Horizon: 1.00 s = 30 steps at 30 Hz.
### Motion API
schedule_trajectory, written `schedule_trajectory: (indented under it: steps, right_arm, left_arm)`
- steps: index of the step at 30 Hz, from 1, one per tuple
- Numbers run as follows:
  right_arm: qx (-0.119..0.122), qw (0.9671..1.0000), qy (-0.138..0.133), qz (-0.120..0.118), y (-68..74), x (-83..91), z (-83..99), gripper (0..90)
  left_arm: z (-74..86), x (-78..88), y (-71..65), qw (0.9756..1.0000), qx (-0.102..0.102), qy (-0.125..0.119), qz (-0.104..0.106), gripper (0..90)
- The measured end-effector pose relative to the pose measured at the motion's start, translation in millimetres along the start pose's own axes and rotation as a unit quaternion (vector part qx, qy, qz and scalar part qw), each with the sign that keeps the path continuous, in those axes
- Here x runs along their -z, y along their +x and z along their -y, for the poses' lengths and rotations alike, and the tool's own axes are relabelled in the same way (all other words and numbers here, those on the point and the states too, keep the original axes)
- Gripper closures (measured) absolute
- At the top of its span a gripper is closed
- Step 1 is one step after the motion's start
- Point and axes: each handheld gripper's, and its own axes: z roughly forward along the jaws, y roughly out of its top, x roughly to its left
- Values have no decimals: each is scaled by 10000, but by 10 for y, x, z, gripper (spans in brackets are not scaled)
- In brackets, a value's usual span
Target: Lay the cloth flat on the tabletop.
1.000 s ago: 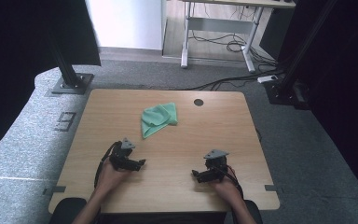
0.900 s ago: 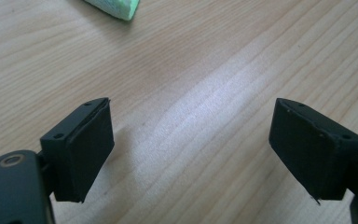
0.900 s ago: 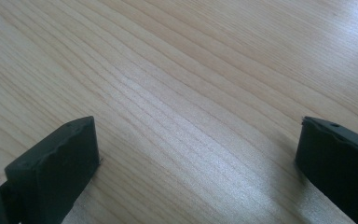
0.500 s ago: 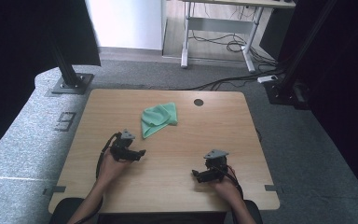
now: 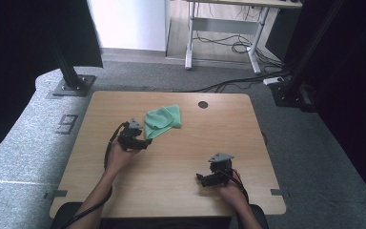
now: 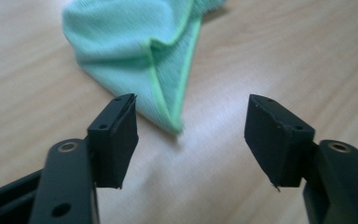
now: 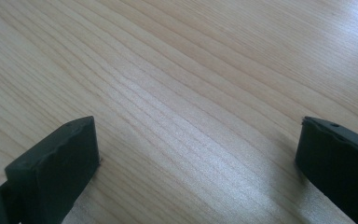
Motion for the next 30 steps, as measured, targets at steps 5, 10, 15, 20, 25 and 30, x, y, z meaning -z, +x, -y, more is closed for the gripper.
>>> schedule_trajectory:
  steps: [5,10,15,20,25,30]
  right_arm:
    - [1,10000,1,0,0,0,0,0]
    - [1,10000,1,-1,0,0,0,0]
    - [0,10000,1,4,0,0,0,0]
    - [1,10000,0,0,0,0,0,0]
    - [0,10000,-1,4,0,0,0,0]
    - [1,10000,-1,4,0,0,0,0]
  left_arm:
    - [-76,-98,75,10000,38,28,-72,465]
    - [-102,-215,133,9999,39,137,-62,576]
    - [-92,-335,184,9995,46,275,-113,653]
    - [-62,-460,198,9990,100,427,-78,699]
    - [-10,-522,187,9988,134,463,-58,763]
    - [8,-493,131,9988,39,493,17,811]
